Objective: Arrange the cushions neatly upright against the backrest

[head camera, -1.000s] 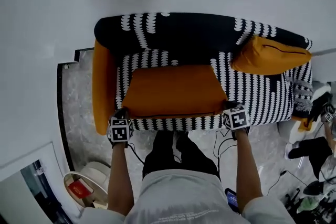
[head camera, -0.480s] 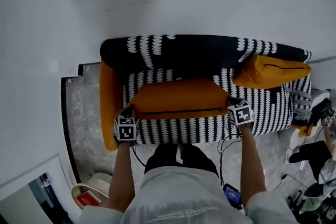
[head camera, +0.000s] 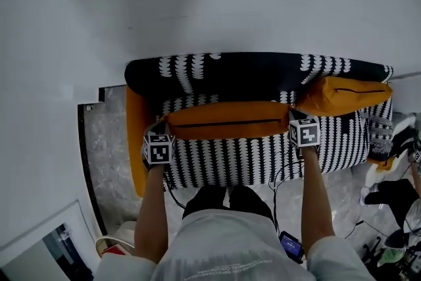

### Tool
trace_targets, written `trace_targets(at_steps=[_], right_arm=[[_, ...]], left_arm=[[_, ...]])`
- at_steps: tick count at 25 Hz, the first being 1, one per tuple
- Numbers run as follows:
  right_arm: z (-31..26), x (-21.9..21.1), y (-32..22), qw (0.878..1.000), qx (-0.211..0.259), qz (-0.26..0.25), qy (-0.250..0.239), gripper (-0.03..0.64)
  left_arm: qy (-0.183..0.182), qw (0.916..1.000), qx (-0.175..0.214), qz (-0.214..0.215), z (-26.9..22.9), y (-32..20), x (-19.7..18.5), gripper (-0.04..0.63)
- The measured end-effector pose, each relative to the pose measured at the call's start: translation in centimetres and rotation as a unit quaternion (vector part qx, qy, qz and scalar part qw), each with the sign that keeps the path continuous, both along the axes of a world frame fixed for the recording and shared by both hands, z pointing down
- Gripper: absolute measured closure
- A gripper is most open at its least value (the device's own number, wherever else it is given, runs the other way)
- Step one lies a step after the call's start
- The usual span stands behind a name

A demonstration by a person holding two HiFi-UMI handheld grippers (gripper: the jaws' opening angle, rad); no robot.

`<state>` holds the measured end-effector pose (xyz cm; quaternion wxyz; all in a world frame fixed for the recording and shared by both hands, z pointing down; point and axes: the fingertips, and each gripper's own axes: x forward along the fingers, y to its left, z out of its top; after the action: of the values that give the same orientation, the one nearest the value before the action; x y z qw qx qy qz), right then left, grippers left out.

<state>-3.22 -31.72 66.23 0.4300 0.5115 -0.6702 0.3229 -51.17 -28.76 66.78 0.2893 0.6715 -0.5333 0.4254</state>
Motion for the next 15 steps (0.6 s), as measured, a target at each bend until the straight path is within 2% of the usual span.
trace_targets(at_steps=[7, 15], right_arm=[[-0.6, -0.1, -4.5, 0.999, 0.028, -0.002, 0.033, 0.604], [-1.7, -0.7, -7.0, 0.998, 0.066, -0.009, 0.017, 0.604]], left_arm=[[-0.004, 0.9999, 0.015, 0.003, -0.2, -4.6, -0.2, 0.572], [-0.006, 0.9995, 0.03, 0.003, -0.7, -8.4, -0.4, 0.563]])
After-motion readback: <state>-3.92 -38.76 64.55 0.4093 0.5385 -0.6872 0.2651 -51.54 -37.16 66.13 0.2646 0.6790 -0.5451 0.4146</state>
